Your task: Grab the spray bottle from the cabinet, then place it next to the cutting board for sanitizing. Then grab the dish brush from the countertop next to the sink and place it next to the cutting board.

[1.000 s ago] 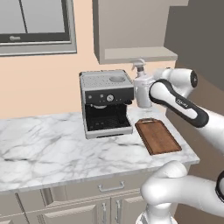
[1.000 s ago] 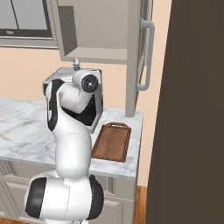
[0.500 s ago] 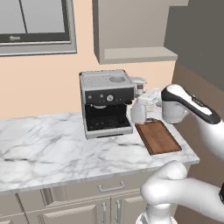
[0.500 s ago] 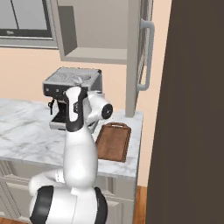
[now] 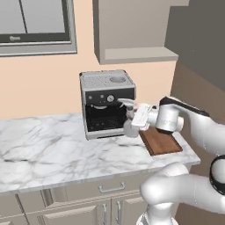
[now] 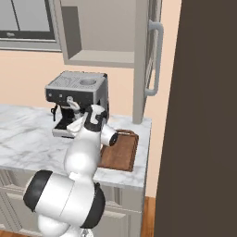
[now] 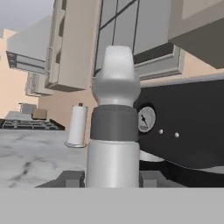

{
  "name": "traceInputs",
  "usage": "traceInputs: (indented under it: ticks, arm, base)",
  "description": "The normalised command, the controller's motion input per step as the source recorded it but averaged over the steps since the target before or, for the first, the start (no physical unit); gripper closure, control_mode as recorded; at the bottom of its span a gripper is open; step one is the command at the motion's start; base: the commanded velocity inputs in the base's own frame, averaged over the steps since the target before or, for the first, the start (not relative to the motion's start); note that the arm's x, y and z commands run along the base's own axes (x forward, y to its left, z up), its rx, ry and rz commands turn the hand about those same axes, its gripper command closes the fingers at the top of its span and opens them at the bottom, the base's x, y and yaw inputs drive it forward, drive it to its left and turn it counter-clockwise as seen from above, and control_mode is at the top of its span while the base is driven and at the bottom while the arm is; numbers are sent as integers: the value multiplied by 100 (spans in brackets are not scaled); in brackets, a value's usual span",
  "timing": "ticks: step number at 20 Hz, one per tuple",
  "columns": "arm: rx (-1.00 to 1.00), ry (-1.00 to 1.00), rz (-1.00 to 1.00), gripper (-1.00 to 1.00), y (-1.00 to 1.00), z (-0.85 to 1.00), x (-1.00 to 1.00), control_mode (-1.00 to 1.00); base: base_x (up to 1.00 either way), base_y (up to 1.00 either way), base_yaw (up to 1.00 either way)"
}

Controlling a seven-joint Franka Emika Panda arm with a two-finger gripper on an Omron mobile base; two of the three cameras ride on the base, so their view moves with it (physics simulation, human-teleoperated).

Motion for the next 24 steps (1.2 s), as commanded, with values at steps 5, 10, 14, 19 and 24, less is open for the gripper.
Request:
traceInputs:
  ticks: [5,10,14,19,24]
  arm:
    - [-5,4,20,100,-4,-28,35,-100]
    - [1,6,21,100,-3,-39,36,-100]
    - [2,0,20,100,-2,-48,23,-100]
    - [1,0,16,100,-1,-49,12,-100]
    - [1,0,13,100,-2,-46,0,-100]
  base:
    - [0,0,0]
    - [0,0,0]
    - [0,0,0]
    - [0,0,0]
    - [0,0,0]
